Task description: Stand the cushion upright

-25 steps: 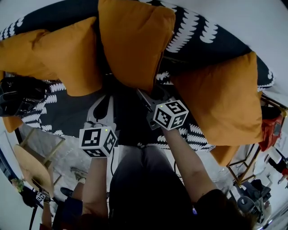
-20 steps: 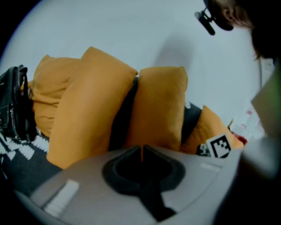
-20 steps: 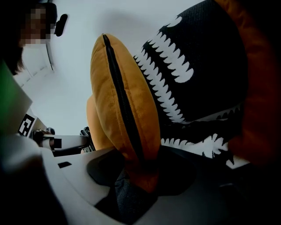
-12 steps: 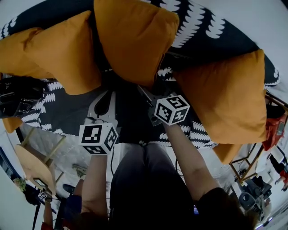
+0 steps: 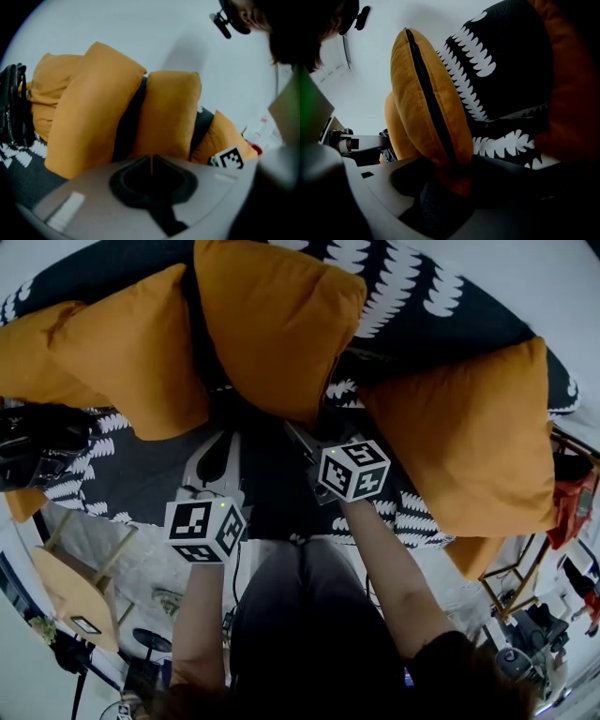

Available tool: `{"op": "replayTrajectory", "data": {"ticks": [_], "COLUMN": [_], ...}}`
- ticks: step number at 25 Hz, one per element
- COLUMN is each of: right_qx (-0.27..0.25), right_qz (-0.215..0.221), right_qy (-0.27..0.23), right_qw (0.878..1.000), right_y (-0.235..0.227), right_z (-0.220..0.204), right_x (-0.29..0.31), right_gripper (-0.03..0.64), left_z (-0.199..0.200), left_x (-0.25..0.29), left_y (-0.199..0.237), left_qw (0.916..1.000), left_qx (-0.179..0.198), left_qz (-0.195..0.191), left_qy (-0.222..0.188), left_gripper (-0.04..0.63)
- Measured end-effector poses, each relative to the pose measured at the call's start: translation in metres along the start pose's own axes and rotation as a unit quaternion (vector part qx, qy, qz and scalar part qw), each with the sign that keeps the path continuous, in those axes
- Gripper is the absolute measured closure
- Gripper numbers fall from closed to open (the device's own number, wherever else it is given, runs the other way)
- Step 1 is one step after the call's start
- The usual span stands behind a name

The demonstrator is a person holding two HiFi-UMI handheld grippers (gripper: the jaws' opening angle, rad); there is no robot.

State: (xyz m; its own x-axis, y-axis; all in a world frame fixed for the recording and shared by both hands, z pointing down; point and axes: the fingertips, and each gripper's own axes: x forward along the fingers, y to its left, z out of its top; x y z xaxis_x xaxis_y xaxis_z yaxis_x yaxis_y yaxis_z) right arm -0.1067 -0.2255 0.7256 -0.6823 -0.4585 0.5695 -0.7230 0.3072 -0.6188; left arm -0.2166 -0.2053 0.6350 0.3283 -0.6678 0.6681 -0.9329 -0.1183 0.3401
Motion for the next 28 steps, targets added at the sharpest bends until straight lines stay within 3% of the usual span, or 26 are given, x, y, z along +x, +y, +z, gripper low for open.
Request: {"op": "replayTrajectory", "data": {"ticks": [14,28], "right_qx": [-0.008,-0.025], "right_qz": [-0.054,-0.065], "right_qy": [-0.025,-0.058], "right_qw": [0.998,0.996], "right_y": [-0.004,0.046], "right_z": [0.021,0.067], "right_x": [-0.042,-0.106], "right_gripper": [0.339,0.388], "left_z": [0.018,0.049], "left_x": [-0.019,-0.080], "left_y": [-0.016,-0.022], "left_qw": [0.9998,0.9991], "left_qx": [0.007,-0.010], "left_qz": [-0.013,0.005], "left_qy": [-0.015,-0.040], "left_gripper": [0.568,0.569]}}
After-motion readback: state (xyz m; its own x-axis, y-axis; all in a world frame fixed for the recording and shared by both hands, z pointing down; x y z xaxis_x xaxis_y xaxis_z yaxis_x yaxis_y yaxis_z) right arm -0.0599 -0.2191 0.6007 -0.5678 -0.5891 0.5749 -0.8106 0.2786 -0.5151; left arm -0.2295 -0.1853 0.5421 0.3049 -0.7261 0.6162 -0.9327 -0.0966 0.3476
